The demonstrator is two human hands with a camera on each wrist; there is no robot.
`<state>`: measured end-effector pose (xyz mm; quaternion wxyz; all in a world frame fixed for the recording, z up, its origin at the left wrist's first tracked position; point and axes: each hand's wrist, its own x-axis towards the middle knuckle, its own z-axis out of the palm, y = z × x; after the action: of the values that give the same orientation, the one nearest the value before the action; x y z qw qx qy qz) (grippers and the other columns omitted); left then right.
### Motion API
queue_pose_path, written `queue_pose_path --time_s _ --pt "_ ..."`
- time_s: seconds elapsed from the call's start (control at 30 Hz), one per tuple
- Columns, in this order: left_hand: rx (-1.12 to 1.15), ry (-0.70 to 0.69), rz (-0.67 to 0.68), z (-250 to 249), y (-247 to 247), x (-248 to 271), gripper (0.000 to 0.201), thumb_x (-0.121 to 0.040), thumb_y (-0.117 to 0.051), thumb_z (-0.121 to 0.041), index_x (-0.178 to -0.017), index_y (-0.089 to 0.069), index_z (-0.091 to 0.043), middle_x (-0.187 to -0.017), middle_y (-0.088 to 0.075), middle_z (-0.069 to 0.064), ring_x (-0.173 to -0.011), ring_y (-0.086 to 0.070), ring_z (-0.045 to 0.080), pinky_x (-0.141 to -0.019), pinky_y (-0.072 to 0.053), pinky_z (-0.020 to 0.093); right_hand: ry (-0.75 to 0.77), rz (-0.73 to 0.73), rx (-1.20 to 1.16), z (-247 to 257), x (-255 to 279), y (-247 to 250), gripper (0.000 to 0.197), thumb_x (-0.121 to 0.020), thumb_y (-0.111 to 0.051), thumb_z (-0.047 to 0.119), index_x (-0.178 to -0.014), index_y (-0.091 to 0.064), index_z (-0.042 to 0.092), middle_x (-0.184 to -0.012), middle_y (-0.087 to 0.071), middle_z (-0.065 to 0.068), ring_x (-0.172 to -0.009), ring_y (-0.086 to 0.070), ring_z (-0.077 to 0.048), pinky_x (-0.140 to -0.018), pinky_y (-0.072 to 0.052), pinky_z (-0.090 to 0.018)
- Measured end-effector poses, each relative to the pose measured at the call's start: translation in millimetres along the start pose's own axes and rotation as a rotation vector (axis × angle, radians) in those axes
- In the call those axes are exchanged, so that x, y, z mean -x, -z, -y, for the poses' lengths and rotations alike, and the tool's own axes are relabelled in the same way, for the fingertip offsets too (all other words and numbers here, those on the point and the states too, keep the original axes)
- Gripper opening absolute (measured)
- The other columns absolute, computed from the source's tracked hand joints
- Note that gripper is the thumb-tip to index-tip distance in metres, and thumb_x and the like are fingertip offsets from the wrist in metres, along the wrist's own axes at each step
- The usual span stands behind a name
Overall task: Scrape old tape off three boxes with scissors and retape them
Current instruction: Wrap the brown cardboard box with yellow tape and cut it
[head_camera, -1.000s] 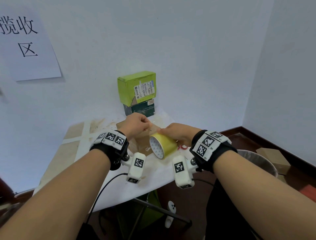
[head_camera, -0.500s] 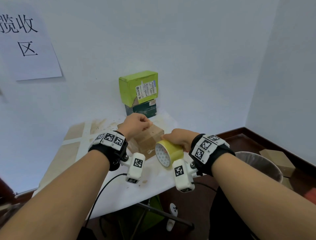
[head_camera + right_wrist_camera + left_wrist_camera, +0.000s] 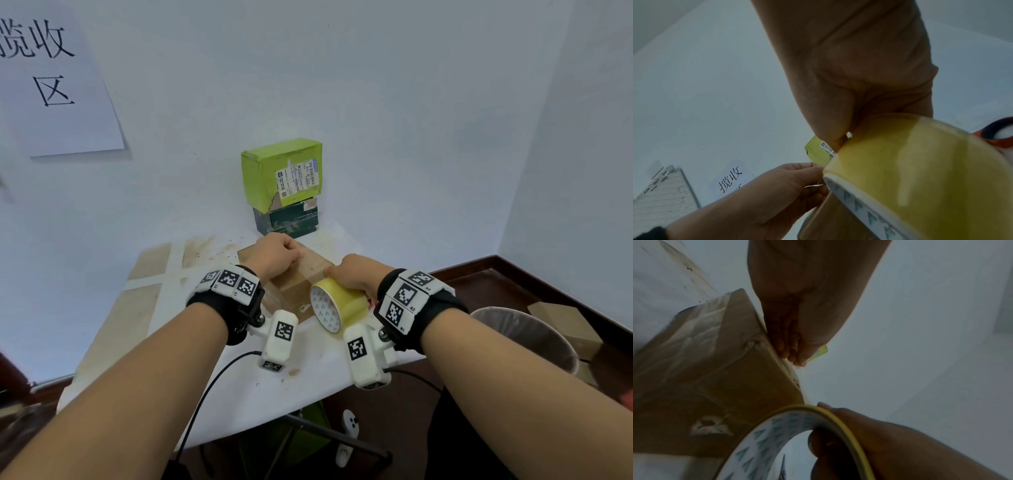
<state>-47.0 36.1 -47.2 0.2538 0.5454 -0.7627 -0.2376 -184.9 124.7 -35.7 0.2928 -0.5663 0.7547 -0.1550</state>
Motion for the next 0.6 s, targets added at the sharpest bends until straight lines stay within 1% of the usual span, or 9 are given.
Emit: queue_pose_path --time_s 0.1,0.2,0.27,0.33,0.37,0.43,0.5,0.53,0.6 --pt "-0.024 -0.009 -0.002 1 -1 0 0.027 -0.094 -0.058 -0.022 -0.067 -0.055 -0.019 -0.068 -0.062 -0.003 -0.069 -0.057 0.015 -0.072 -0.049 0.030 -0.006 -0.009 0.008 1 0 0 0.046 -0.103 -0.032 0.032 -0.130 -0.045 -0.002 -0.131 -0.051 -0.020 -0.118 -0.051 -0.033 -0.085 -0.042 -0.034" --pt "-0.043 -0.016 -0.001 2 -3 0 0.020 -0.094 -0.056 -0.023 -0.075 -0.059 -0.019 -0.071 -0.063 -0.003 -0.072 -0.059 0.018 -0.073 -0.050 0.032 -0.007 -0.013 0.018 2 -2 0 0.046 -0.103 -0.032 0.032 -0.131 -0.045 -0.002 -0.132 -0.051 -0.019 -0.119 -0.051 -0.032 -0.089 -0.042 -0.034" --pt "-0.066 -0.027 -0.007 4 -4 0 0.016 -0.094 -0.056 -0.025 -0.080 -0.060 -0.020 -0.073 -0.063 -0.004 -0.075 -0.060 0.017 -0.069 -0.048 0.030 -0.003 -0.016 0.035 2 -3 -1 0.045 -0.103 -0.032 0.032 -0.130 -0.046 -0.002 -0.132 -0.051 -0.019 -0.119 -0.051 -0.032 -0.090 -0.041 -0.033" --pt "-0.097 -0.039 -0.019 4 -5 1 0.014 -0.095 -0.056 -0.029 -0.083 -0.060 -0.021 -0.077 -0.064 -0.004 -0.078 -0.060 0.016 -0.063 -0.041 0.026 0.002 -0.022 0.055 1 -4 -1 0.046 -0.103 -0.032 0.033 -0.130 -0.046 -0.001 -0.132 -0.052 -0.018 -0.119 -0.051 -0.032 -0.091 -0.040 -0.032" --pt "-0.105 -0.043 -0.022 4 -7 1 0.014 -0.095 -0.056 -0.031 -0.085 -0.060 -0.021 -0.081 -0.064 -0.004 -0.080 -0.059 0.016 -0.062 -0.039 0.026 0.001 -0.020 0.061 1 -4 -1 0.046 -0.103 -0.032 0.033 -0.130 -0.046 -0.001 -0.132 -0.052 -0.018 -0.120 -0.051 -0.032 -0.091 -0.041 -0.033" --pt "-0.120 -0.051 -0.022 4 -9 -1 0.014 -0.095 -0.056 -0.033 -0.087 -0.059 -0.021 -0.087 -0.065 -0.002 -0.083 -0.059 0.017 -0.066 -0.040 0.028 0.000 -0.006 0.069 -1 -5 -1 0.046 -0.103 -0.031 0.032 -0.130 -0.046 -0.002 -0.127 -0.053 -0.018 -0.120 -0.051 -0.032 -0.091 -0.042 -0.033" --pt "-0.144 -0.056 -0.026 4 -10 -2 0.015 -0.094 -0.056 -0.035 -0.085 -0.058 -0.023 -0.089 -0.065 -0.001 -0.085 -0.059 0.018 -0.071 -0.042 0.031 -0.003 0.012 0.065 -1 -6 -1 0.045 -0.103 -0.031 0.031 -0.131 -0.045 -0.002 -0.111 -0.050 -0.015 -0.117 -0.052 -0.032 -0.085 -0.045 -0.034" --pt "-0.153 -0.058 -0.028 5 -11 -3 0.016 -0.094 -0.056 -0.036 -0.084 -0.057 -0.024 -0.089 -0.064 -0.002 -0.085 -0.059 0.018 -0.072 -0.042 0.031 -0.004 0.019 0.061 -1 -6 -1 0.045 -0.103 -0.031 0.031 -0.131 -0.045 -0.002 -0.106 -0.047 -0.013 -0.113 -0.053 -0.031 -0.078 -0.045 -0.032" --pt "-0.162 -0.063 -0.033 6 -12 -4 0.017 -0.094 -0.056 -0.036 -0.082 -0.055 -0.025 -0.089 -0.063 -0.002 -0.084 -0.058 0.017 -0.071 -0.042 0.031 -0.001 0.029 0.068 -2 -7 -1 0.044 -0.103 -0.032 0.031 -0.130 -0.046 -0.001 -0.099 -0.045 -0.012 -0.107 -0.053 -0.031 -0.063 -0.041 -0.027"
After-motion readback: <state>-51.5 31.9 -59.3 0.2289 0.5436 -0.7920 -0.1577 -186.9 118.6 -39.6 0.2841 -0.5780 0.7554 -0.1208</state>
